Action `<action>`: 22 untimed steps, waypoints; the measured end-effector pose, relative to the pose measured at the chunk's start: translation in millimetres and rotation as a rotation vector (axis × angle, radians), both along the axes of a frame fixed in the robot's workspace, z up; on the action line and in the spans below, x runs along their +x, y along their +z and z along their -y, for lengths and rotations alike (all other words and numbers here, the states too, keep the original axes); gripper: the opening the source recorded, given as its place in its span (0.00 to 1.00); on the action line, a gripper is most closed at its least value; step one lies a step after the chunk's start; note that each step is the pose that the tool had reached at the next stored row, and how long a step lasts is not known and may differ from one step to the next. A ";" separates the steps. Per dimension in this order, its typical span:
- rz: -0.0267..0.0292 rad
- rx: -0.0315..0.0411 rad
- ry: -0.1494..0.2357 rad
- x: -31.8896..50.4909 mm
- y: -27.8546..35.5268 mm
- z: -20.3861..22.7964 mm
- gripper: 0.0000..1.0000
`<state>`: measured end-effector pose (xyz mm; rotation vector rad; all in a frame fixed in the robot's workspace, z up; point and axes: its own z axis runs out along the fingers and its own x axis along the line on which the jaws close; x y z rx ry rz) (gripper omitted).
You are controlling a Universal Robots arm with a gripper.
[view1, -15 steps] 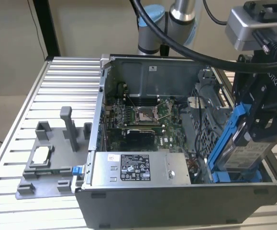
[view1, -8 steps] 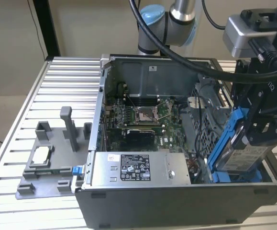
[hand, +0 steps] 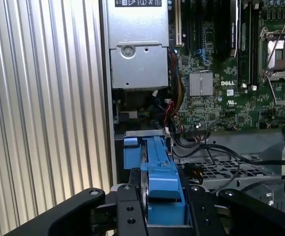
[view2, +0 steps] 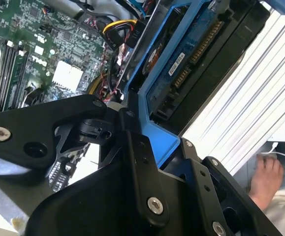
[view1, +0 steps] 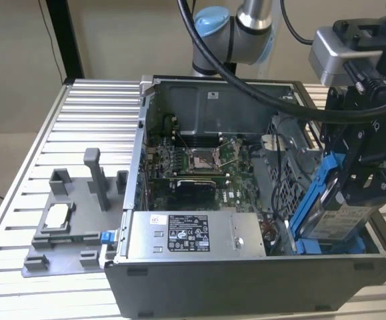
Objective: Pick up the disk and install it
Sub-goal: 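Insert the disk into the insertion slot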
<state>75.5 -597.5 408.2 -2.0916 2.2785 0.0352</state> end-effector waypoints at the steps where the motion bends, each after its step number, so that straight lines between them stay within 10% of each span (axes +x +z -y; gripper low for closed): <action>1: 0.0001 0.0000 0.000 0.0 0.0 0.0 0.00; 9: 0.0004 0.0002 0.000 0.0 -0.1 0.0 0.00; 10: 0.0003 0.0000 0.000 0.0 -0.1 0.0 1.00; 22: 0.0009 0.0002 0.000 0.0 -0.1 0.0 1.00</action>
